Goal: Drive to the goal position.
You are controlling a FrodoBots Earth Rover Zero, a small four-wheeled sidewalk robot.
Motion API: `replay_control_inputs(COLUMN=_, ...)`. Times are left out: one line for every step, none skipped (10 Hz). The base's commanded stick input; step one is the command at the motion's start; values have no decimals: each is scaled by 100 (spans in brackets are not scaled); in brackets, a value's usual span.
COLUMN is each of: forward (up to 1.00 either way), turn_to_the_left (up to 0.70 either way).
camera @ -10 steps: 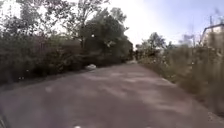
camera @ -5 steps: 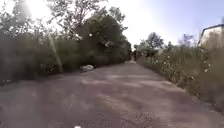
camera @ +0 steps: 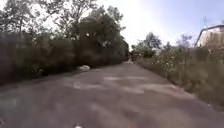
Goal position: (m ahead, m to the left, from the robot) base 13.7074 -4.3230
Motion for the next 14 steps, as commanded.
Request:
replay_control_inputs(forward=100, turn_to_the_left=-15)
replay_control_inputs(forward=100, turn_to_the_left=-15)
replay_control_inputs(forward=100, turn_to_the_left=-15)
replay_control_inputs(forward=100, turn_to_the_left=-15)
replay_control_inputs(forward=100, turn_to_the_left=-15)
replay_control_inputs(forward=100, turn_to_the_left=-15)
replay_control_inputs(forward=100, turn_to_the_left=-15)
replay_control_inputs(forward=100, turn_to_the_left=-15)
replay_control_inputs(forward=100, turn_to_the_left=-15)
replay_control_inputs(forward=100, turn_to_the_left=-15)
replay_control_inputs(forward=100, turn_to_the_left=-15)
replay_control_inputs(forward=100, turn_to_the_left=-15)
replay_control_inputs(forward=100, turn_to_the_left=-15)
replay_control_inputs(forward=100, turn_to_the_left=-15)
